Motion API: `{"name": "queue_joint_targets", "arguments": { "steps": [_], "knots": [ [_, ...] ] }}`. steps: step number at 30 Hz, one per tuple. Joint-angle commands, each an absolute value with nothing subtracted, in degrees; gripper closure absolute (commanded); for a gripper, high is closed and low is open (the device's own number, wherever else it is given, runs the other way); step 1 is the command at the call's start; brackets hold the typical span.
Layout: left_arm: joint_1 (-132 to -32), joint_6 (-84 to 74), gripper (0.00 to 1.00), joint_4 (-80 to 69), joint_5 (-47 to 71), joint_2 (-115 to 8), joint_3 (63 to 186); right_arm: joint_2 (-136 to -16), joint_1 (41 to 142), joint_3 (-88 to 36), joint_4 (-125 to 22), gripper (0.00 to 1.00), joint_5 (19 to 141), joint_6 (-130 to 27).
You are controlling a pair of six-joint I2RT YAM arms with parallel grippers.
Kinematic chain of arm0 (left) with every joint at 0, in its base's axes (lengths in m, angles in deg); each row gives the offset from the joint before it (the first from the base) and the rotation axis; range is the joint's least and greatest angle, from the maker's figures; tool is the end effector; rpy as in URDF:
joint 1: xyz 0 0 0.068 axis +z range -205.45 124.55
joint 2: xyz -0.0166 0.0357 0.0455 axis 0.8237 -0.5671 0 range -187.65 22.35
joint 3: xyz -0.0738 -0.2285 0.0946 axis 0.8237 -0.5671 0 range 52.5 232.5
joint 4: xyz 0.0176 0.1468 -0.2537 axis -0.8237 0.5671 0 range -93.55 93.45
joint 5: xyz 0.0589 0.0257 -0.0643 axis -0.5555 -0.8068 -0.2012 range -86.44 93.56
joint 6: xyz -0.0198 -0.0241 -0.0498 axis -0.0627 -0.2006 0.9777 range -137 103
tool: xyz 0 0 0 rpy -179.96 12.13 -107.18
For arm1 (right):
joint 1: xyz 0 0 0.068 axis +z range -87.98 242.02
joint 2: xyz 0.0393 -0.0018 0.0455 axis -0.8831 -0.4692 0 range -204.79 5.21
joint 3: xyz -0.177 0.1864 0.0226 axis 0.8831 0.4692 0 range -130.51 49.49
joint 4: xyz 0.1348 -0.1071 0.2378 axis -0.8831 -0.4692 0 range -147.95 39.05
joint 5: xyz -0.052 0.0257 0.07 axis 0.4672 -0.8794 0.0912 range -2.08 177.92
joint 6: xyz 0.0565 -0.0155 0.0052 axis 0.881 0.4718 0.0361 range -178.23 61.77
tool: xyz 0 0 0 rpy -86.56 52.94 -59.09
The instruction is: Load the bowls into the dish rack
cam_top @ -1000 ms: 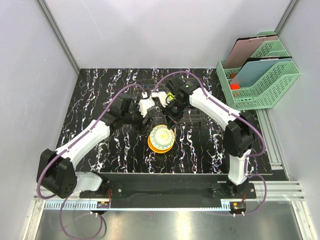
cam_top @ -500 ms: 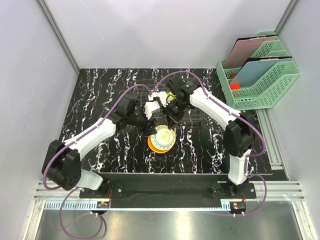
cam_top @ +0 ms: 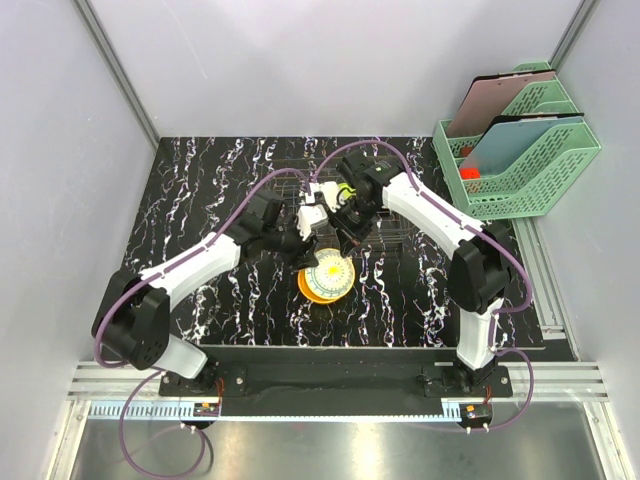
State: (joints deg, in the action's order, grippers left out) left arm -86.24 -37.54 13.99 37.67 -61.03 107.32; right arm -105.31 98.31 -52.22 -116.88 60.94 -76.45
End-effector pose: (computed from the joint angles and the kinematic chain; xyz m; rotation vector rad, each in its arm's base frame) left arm 0.2806 -0.1951 0.2012 1.2619 1.9646 -0.7915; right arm 0.3284 0.2651 0.2550 -1.3934 2.5035 0.7386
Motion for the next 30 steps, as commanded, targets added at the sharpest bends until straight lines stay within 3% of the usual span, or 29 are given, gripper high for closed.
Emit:
{"name": "queue_joint_targets", "arguments": {
  "steps": [1, 5, 11, 13, 15, 18, 27, 30],
  "knots": [
    [-87.88, -37.92, 0.51, 12.62, 39.16, -62.99, 109.45, -101.49, 98.49, -55.63, -115.72, 1.0, 59.18, -76.68],
    [-88.15, -38.01, 0.6, 12.62, 38.98, -63.43, 109.19, -101.4, 98.4, -55.71, -115.81, 1.0, 59.01, -76.77],
    [-88.15, -38.09, 0.6, 12.71, 38.02, -63.7, 108.83, -101.32, 98.23, -56.06, -115.81, 1.0, 58.83, -76.77],
    [-88.15, -38.27, 0.79, 12.62, 38.01, -63.79, 108.57, -101.14, 98.14, -55.98, -115.9, 1.0, 58.74, -76.77],
    [-88.15, -38.27, 0.83, 12.62, 38.01, -63.87, 108.57, -100.97, 98.05, -55.98, -115.81, 1.0, 58.65, -76.68],
    [-88.15, -38.18, 0.99, 12.71, 38.19, -64.14, 108.74, -100.96, 97.97, -55.98, -115.81, 1.0, 58.65, -76.68],
    [-88.15, -37.92, 1.0, 13.5, 39.24, -63.7, 108.92, -101.14, 97.7, -55.63, -115.64, 1.0, 59.0, -76.86],
    [-88.23, -37.74, 1.0, 13.85, 39.86, -62.65, 109.01, -101.67, 97.61, -55.71, -115.55, 0.86, 59.18, -76.6]
  ]
}}
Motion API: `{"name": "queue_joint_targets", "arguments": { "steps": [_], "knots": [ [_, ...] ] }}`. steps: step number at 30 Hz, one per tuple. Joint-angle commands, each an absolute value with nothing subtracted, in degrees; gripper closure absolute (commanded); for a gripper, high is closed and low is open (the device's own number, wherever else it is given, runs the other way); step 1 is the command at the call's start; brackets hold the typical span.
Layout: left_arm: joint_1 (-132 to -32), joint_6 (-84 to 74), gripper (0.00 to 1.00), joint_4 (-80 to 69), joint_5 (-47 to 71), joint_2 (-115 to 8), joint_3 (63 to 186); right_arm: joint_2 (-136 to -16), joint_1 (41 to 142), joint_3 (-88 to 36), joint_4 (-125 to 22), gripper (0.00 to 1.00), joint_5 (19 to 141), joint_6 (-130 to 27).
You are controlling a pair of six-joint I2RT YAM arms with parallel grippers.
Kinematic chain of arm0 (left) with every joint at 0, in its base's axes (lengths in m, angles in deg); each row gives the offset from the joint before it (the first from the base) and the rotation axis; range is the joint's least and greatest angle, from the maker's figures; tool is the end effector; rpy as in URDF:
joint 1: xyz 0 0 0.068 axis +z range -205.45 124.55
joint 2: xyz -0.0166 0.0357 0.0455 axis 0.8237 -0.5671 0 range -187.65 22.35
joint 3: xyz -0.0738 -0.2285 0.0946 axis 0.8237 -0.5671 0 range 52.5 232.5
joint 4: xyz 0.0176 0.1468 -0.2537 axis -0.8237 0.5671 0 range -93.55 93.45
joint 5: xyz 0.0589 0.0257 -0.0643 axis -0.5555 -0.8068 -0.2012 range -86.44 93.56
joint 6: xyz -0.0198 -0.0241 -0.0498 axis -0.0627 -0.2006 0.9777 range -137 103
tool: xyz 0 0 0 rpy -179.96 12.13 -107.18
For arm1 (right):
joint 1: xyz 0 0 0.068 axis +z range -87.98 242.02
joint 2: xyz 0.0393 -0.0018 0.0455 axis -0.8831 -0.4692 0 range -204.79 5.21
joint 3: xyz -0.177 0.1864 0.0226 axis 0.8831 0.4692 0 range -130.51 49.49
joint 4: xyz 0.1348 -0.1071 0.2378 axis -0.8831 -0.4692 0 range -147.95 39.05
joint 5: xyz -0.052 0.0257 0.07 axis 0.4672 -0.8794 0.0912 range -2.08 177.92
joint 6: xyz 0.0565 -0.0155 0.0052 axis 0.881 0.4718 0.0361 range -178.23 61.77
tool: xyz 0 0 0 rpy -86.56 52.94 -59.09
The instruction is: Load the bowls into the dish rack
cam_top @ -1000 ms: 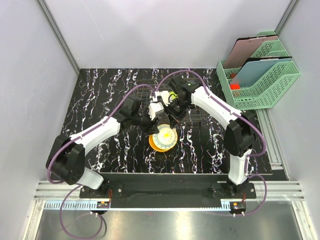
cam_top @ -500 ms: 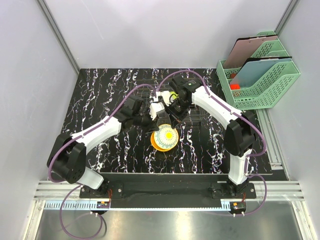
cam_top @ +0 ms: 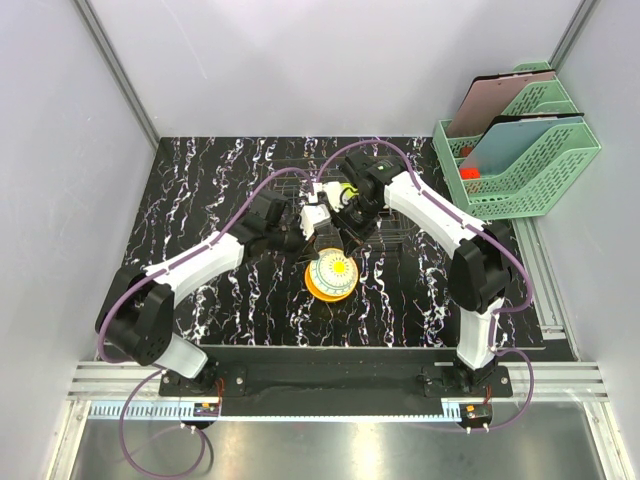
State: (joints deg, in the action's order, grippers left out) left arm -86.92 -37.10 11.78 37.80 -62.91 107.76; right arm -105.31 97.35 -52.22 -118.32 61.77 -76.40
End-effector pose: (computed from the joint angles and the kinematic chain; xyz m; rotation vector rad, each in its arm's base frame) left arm 0.2843 -0.2021 0.1962 1.2665 1.9504 -0.8010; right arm 0.3310 0.2576 0.2540 -1.3727 2.5424 0.7154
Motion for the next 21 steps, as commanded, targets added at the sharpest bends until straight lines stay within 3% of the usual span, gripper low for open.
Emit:
{"name": "queue_joint_targets", "arguments": {
  "steps": [1, 2, 6, 21],
  "knots": [
    [-88.15, -37.48, 1.0, 13.94, 39.95, -62.38, 108.92, -101.75, 97.7, -55.89, -115.63, 0.81, 59.27, -76.51],
    [-88.15, -37.48, 1.0, 14.11, 39.95, -62.12, 108.83, -101.93, 97.53, -56.15, -115.72, 0.66, 59.18, -76.34],
    [-88.15, -37.57, 1.0, 14.47, 39.77, -59.93, 108.75, -102.2, 97.26, -56.85, -116.42, 0.43, 58.22, -76.33],
    [-88.15, -38.62, 1.0, 18.33, 41.27, -52.72, 112.96, -104.39, 89.18, -61.25, -126.0, 0.14, 37.05, -81.07]
  ]
}}
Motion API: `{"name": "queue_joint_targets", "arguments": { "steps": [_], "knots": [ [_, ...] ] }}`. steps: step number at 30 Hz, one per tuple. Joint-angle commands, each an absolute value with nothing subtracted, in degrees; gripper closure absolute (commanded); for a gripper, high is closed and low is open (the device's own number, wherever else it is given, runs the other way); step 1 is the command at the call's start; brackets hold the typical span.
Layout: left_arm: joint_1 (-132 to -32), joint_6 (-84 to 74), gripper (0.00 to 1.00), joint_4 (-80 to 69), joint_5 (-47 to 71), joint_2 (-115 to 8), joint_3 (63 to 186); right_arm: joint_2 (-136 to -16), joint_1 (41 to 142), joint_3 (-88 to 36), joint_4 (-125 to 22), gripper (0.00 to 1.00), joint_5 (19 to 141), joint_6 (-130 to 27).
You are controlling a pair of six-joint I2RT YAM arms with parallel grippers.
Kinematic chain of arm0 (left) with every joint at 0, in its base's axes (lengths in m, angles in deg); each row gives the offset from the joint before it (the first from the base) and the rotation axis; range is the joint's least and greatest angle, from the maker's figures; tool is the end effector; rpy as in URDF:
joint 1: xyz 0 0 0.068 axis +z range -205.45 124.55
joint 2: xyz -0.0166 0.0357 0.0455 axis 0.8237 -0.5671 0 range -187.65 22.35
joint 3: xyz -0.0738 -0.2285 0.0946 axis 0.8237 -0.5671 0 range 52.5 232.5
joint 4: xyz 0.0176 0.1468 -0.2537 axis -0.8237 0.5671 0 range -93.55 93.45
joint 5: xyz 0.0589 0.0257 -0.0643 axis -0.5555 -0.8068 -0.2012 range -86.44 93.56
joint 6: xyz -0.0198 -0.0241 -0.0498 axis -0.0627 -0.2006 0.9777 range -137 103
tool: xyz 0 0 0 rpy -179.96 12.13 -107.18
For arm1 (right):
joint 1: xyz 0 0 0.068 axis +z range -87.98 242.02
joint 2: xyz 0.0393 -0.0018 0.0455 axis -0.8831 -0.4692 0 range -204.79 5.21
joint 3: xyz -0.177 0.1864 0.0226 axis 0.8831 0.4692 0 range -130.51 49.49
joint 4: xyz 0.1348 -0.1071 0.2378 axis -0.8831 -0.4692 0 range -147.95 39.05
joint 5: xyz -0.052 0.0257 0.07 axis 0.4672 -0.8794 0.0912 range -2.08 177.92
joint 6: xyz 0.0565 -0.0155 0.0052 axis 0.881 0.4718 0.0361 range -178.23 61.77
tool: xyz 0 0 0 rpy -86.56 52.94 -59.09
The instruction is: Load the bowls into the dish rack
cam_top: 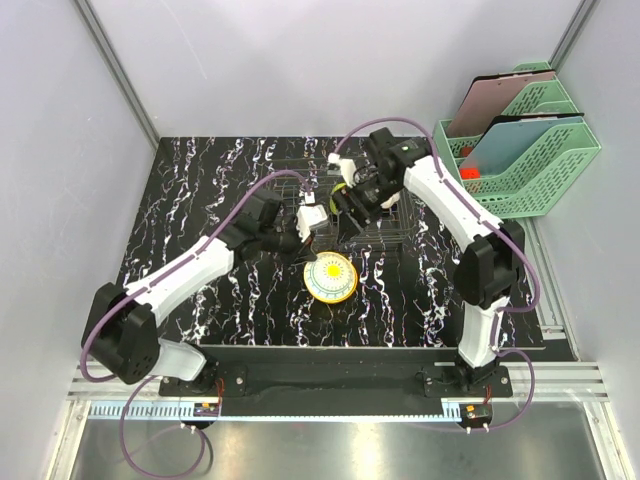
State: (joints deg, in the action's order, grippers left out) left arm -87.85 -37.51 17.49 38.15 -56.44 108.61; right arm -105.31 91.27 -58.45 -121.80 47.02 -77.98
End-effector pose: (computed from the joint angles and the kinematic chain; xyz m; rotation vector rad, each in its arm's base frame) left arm 0.2666 -0.1979 0.2300 1.2872 1.9059 -0.8069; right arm 0.3519 0.2291 0.2920 -1.2678 2.4239 1.0478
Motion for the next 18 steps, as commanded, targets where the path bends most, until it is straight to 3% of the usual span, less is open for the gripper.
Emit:
{"name": "queue_joint_targets", "arguments": {
  "steps": [1, 4, 6, 18],
  "knots": [
    [-88.15, -38.71, 1.0, 18.59, 41.27, -52.45, 113.31, -104.74, 89.0, -61.34, -126.79, 0.14, 34.94, -81.69],
    [-88.15, -39.85, 1.0, 20.61, 41.7, -51.31, 115.51, -106.23, 88.82, -61.69, -129.52, 0.12, 32.03, -84.33],
    [-88.15, -40.9, 1.0, 22.1, 42.23, -50.52, 117.18, -107.11, 88.82, -61.69, -130.49, 0.05, 29.84, -85.21],
    [-88.23, -39.77, 1.0, 24.31, 44.43, -49.46, 120.44, -110.63, 88.91, -62.31, -135.41, 0.05, 24.73, -90.13]
  ]
}}
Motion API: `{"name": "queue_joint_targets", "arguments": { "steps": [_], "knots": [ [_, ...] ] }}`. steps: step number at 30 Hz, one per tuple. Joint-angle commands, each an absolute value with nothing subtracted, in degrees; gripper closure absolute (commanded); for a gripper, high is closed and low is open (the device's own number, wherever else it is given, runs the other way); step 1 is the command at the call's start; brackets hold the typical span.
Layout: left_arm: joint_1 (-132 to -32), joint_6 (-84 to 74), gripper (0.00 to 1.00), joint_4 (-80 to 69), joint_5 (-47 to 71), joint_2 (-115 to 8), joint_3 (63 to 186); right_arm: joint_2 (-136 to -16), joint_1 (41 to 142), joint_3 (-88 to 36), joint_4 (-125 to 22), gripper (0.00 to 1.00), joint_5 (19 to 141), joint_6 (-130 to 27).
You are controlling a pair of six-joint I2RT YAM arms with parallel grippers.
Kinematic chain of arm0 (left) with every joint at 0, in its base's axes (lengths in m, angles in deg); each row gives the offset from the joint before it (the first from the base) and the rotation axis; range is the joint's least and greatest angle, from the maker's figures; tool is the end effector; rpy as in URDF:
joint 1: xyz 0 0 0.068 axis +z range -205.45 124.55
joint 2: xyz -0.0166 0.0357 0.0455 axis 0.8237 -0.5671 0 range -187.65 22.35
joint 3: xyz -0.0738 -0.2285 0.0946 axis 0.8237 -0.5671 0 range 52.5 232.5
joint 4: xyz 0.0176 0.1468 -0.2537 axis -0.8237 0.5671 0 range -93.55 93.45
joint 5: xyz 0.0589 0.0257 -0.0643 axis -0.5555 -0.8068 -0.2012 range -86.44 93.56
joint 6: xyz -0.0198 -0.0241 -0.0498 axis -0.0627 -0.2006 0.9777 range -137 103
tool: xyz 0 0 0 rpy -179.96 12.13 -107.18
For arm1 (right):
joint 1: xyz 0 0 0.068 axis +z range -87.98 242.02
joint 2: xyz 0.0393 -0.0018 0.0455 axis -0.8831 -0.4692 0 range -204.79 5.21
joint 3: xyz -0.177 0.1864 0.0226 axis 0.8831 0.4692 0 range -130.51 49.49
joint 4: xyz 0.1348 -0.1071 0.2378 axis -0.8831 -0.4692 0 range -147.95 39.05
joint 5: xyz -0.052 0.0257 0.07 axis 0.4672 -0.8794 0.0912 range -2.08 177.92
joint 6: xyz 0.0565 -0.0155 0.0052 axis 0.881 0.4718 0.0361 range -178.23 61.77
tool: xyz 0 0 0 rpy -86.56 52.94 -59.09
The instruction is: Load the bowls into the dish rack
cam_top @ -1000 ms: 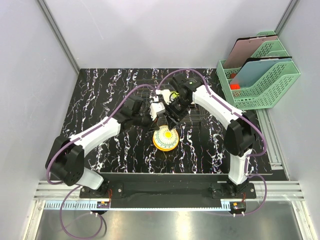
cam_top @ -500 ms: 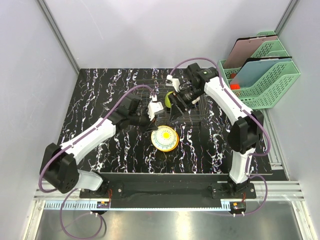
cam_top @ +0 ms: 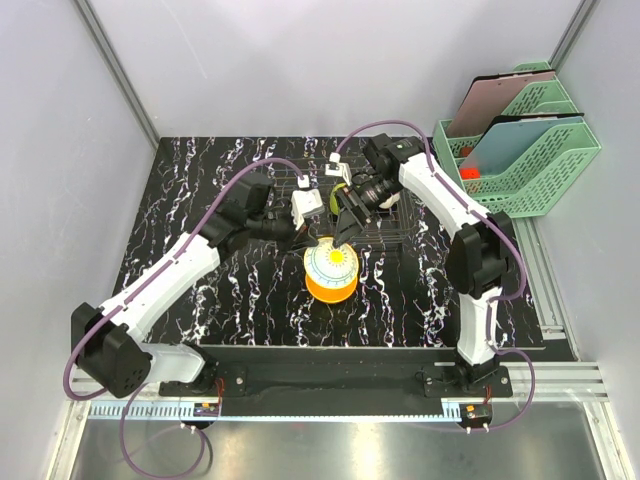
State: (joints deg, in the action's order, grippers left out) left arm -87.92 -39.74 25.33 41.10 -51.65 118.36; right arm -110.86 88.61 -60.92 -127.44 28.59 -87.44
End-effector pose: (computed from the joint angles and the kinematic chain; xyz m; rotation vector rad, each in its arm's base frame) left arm 0.2579 -0.1950 0.3077 1.3173 1.7344 -0.8178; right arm 0.3645 0.2235 0.2743 -1.3102 2.2564 1.4804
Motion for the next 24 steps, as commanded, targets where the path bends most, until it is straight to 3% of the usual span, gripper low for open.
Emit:
{"name": "queue_joint_targets", "arguments": {
  "steps": [1, 8, 24],
  "knots": [
    [-88.15, -39.85, 1.0, 24.31, 44.43, -49.37, 120.35, -110.81, 88.91, -61.78, -135.67, 0.05, 24.38, -90.39],
    [-88.15, -39.68, 1.0, 24.4, 44.25, -49.55, 120.87, -112.21, 88.91, -61.78, -141.2, 0.09, 21.13, -95.83],
    [-88.15, -39.5, 1.0, 24.4, 43.73, -49.11, 121.75, -115.64, 89.35, -61.95, -144.55, 0.06, 20.42, -98.48]
  ]
}}
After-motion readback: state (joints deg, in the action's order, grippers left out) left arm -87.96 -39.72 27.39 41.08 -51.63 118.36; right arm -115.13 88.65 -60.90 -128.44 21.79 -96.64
